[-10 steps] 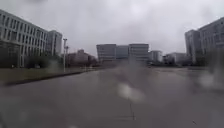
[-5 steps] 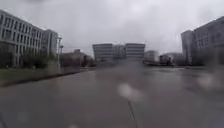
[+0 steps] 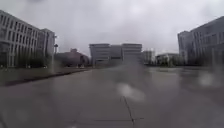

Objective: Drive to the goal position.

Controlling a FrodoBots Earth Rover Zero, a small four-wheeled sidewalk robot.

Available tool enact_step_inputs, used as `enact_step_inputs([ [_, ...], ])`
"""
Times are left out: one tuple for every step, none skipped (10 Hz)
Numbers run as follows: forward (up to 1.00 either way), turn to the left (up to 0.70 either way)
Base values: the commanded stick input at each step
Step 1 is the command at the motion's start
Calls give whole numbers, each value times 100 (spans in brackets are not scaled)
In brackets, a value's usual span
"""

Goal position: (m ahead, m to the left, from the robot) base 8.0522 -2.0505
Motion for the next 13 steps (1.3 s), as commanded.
enact_step_inputs([
  [100, 0],
  [100, 0],
  [100, 0],
  [100, 0],
  [100, 0],
  [100, 0],
  [100, 0],
  [100, 0],
  [100, 0],
  [100, 0],
  [100, 0],
  [100, 0],
  [100, 0],
])
